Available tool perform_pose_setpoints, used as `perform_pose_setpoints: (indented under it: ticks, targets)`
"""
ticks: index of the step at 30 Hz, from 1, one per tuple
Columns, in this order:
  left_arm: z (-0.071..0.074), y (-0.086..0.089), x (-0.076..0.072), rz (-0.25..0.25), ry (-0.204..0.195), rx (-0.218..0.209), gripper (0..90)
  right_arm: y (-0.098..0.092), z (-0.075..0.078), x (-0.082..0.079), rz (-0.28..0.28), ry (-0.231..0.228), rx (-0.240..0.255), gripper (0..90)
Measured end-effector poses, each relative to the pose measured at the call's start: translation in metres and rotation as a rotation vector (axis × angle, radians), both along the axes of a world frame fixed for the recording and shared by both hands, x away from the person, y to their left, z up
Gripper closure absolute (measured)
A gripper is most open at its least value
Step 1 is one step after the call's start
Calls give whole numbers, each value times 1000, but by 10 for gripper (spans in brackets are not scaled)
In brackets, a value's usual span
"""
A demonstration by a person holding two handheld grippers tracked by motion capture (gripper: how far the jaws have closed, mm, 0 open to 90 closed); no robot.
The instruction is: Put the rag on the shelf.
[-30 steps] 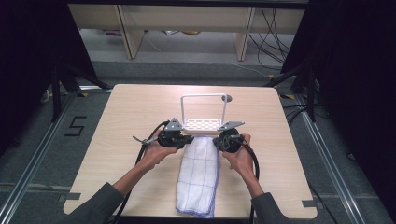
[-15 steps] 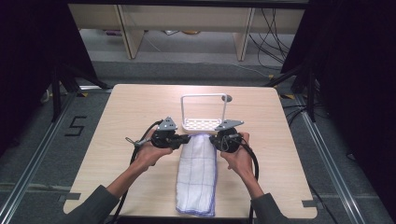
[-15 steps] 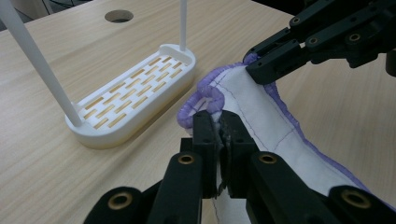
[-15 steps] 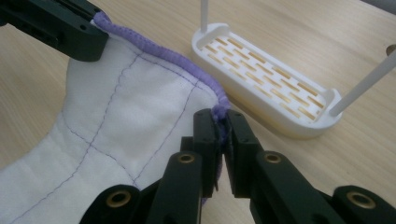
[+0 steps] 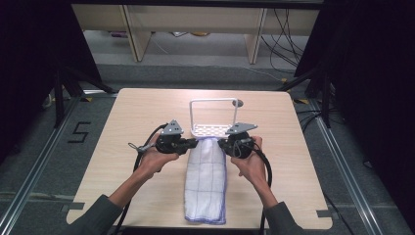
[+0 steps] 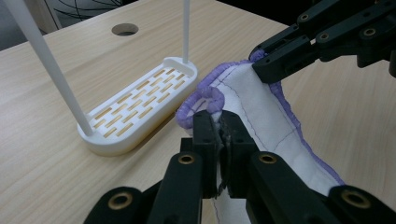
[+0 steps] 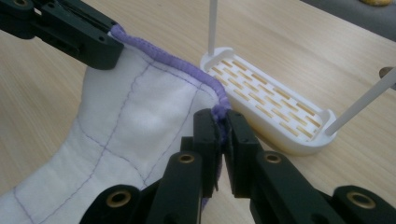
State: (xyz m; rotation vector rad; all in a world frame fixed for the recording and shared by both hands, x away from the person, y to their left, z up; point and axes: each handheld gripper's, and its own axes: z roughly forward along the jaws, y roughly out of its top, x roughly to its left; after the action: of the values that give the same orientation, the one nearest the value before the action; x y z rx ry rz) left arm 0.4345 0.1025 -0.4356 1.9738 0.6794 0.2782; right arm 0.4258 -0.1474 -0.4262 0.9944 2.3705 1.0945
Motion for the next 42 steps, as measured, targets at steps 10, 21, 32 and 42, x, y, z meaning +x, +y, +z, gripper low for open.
perform_pose_setpoints:
  ticks: [10,21,32,42]
  targets:
    - [22,9,-11,-28,-18,-25,854,-1,25,-19,12,-37,32,845]
    - [74,14,-20,-36,-77,-26,856,-6,71,-34,39,-144,85,846]
    - [114,11,-3,-11,-112,-39,857,-9,105,-19,11,-174,104,847]
    - [152,6,23,33,-129,-63,857,-15,145,6,-16,-212,137,847]
